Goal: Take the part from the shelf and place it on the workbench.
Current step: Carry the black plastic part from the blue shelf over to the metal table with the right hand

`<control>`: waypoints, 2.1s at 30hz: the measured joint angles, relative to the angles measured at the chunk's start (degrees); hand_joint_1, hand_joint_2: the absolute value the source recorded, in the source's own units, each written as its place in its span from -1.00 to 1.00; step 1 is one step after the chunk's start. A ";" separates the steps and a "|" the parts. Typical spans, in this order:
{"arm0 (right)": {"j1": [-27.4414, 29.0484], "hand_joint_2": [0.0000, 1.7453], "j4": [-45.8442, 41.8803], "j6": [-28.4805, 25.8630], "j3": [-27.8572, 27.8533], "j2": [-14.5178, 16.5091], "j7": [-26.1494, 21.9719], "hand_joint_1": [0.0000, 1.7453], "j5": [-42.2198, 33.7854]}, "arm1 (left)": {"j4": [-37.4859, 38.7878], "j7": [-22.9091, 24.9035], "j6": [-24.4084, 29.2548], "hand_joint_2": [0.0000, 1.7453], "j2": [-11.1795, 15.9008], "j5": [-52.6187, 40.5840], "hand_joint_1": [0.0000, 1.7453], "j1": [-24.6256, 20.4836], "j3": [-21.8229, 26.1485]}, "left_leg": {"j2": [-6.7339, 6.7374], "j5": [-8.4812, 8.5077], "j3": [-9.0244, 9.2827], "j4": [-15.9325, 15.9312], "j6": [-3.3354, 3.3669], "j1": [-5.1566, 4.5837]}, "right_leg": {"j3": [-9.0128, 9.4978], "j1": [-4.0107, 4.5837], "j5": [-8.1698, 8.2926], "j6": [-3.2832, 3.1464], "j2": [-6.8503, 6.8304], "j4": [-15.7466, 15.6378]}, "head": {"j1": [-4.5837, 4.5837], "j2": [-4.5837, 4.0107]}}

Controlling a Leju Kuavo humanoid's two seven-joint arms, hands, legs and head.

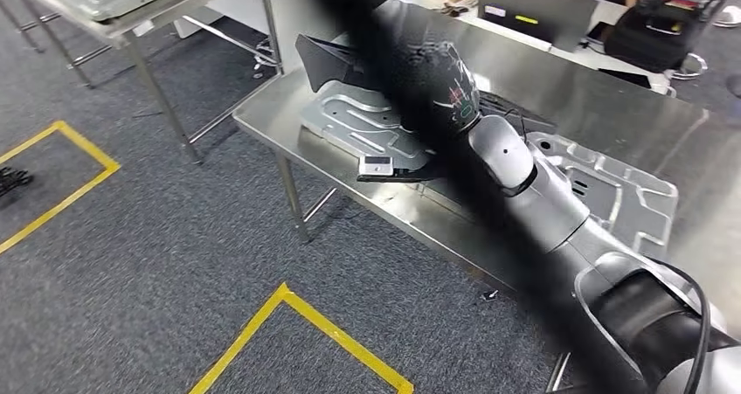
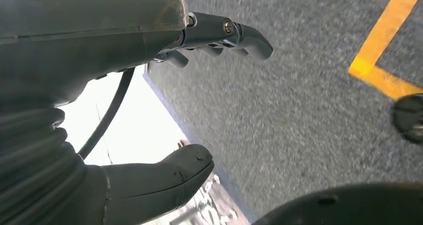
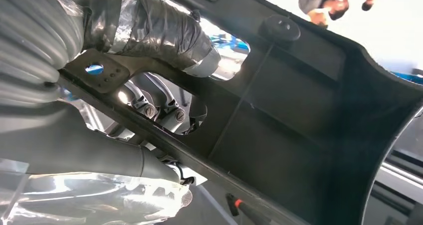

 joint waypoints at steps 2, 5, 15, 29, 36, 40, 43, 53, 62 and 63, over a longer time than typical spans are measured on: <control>-0.07 1.00 0.08 0.05 0.02 0.05 0.03 1.00 0.00 | 0.01 -0.01 0.03 1.00 0.09 0.00 -1.00 0.04 -0.04 | -2.08 2.42 2.52 -5.98 0.41 0.03 | -0.23 -0.05 -0.05 0.43 1.26 0.21 | 0.01 0.01; -0.11 1.00 0.27 0.15 0.05 0.07 0.02 1.00 0.01 | 0.01 -0.01 0.03 1.00 0.09 0.00 -1.00 -0.17 -0.16 | -1.56 2.70 3.32 -7.51 0.79 -0.13 | -0.57 -0.40 0.18 1.54 2.79 -0.01 | -0.02 0.01; -0.70 1.00 0.76 0.31 0.42 0.03 0.05 1.00 0.15 | 0.02 0.39 0.08 1.00 -0.22 -0.79 -1.00 -0.25 -0.78 | 4.71 2.34 4.55 -8.51 1.60 0.11 | -4.37 -1.04 -1.56 3.42 -5.71 7.50 | 0.38 0.02; -2.47 1.00 2.19 1.28 2.88 3.11 1.09 1.00 1.18 | -4.66 5.55 4.37 1.00 -1.52 -2.26 -1.00 -0.48 -4.10 | 1.47 -3.78 -2.04 6.07 -0.57 -0.16 | -0.56 -0.26 0.56 0.07 -0.97 -0.09 | 0.33 0.02; -2.42 1.00 2.37 1.33 2.96 2.86 1.56 1.00 1.62 | -4.66 5.00 3.44 1.00 -0.74 -2.32 -1.00 0.13 -4.40 | -0.91 2.16 3.65 -7.20 0.74 -0.10 | -1.21 -0.52 0.56 1.86 2.96 0.38 | 0.33 0.01; -2.44 1.00 2.92 2.71 3.07 2.92 3.60 1.00 3.23 | -4.56 4.99 2.73 1.00 -0.53 -2.15 -1.00 0.14 -4.53 | 0.67 2.89 4.24 -8.53 1.92 0.25 | -4.61 -0.28 -3.98 2.91 -2.30 7.85 | 0.61 0.02; -2.14 1.00 3.77 3.67 3.70 3.12 4.35 1.00 3.99 | -4.47 4.98 2.40 1.00 -0.53 -2.02 -1.00 0.26 -4.63 | 1.33 2.85 4.17 -8.43 1.91 0.21 | -8.21 -0.71 -6.46 3.43 -4.00 15.57 | 0.60 0.02; -2.37 1.00 5.19 4.96 4.31 3.86 5.34 1.00 5.36 | -3.64 4.78 1.84 1.00 -0.59 -1.96 -1.00 -0.04 -5.23 | 2.02 2.20 4.62 -8.20 1.29 -0.14 | 0.44 -0.15 0.13 2.18 -4.61 -0.79 | 0.57 0.01; -2.44 1.00 7.47 6.45 5.28 5.23 5.33 1.00 5.40 | -2.13 4.37 1.36 1.00 -1.06 -1.71 -1.00 -0.43 -5.74 | 2.03 2.47 4.89 -8.73 0.47 -0.02 | 0.42 -0.01 0.04 1.68 -4.58 -0.64 | 0.57 0.01; -2.44 1.00 7.65 6.51 5.41 5.43 5.33 1.00 5.40 | -2.08 4.38 1.34 1.00 -1.07 -1.67 -1.00 -0.43 -5.83 | 2.03 2.49 4.89 -8.73 0.39 -0.02 | 0.42 0.00 0.04 1.68 -4.59 -0.63 | 0.57 0.01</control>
